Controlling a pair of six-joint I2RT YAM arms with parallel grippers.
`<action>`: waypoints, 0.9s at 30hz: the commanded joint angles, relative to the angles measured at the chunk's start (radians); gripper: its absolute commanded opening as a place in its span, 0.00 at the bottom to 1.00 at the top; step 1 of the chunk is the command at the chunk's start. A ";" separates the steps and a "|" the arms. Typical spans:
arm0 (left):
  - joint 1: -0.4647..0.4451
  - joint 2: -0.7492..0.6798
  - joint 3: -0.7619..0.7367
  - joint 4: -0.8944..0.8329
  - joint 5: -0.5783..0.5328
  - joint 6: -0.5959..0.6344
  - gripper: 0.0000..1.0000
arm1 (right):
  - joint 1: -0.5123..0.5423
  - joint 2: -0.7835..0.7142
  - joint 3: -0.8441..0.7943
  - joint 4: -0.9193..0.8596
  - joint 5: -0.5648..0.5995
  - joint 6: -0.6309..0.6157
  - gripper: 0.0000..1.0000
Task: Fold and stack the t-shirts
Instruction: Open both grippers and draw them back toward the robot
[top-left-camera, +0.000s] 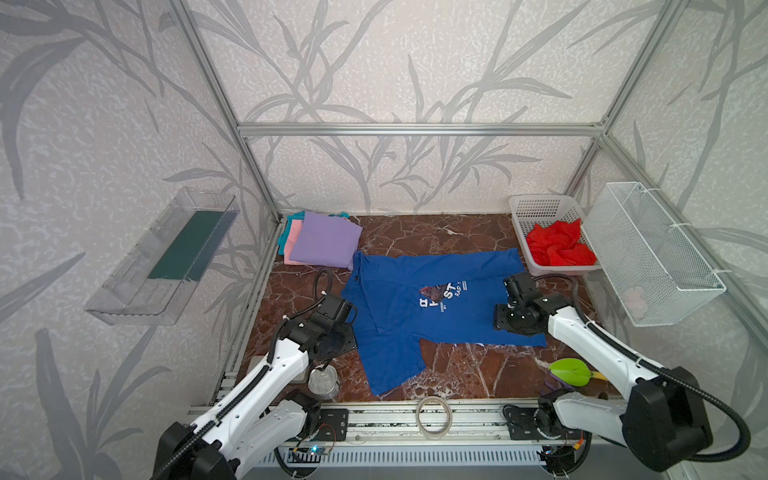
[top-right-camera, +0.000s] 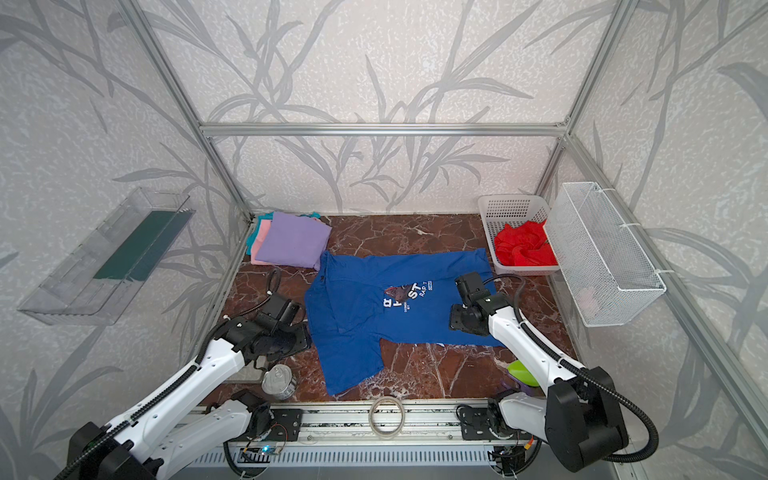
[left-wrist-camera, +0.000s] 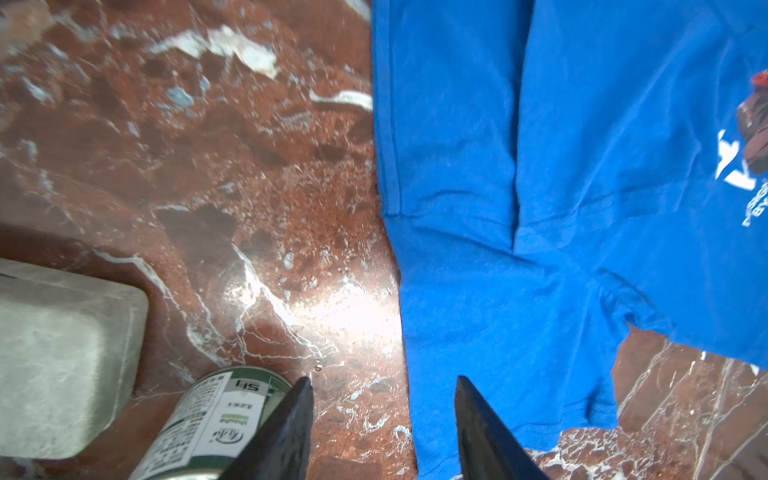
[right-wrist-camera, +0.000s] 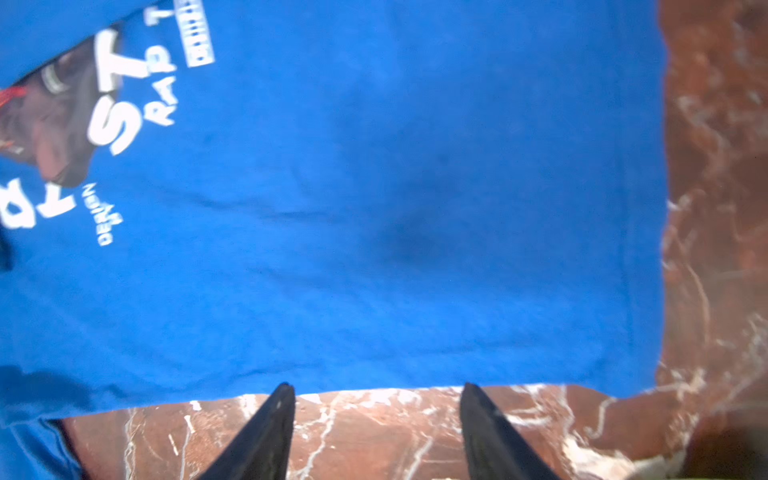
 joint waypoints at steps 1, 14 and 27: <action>-0.004 0.024 -0.015 -0.001 0.008 -0.016 0.51 | -0.071 -0.003 0.014 0.034 0.002 0.019 0.65; -0.060 0.094 -0.084 0.082 0.125 -0.065 0.56 | -0.266 0.034 -0.053 0.002 0.031 0.006 1.00; -0.184 0.215 -0.072 0.056 0.197 -0.008 0.62 | -0.432 0.083 -0.159 0.181 -0.098 0.049 0.90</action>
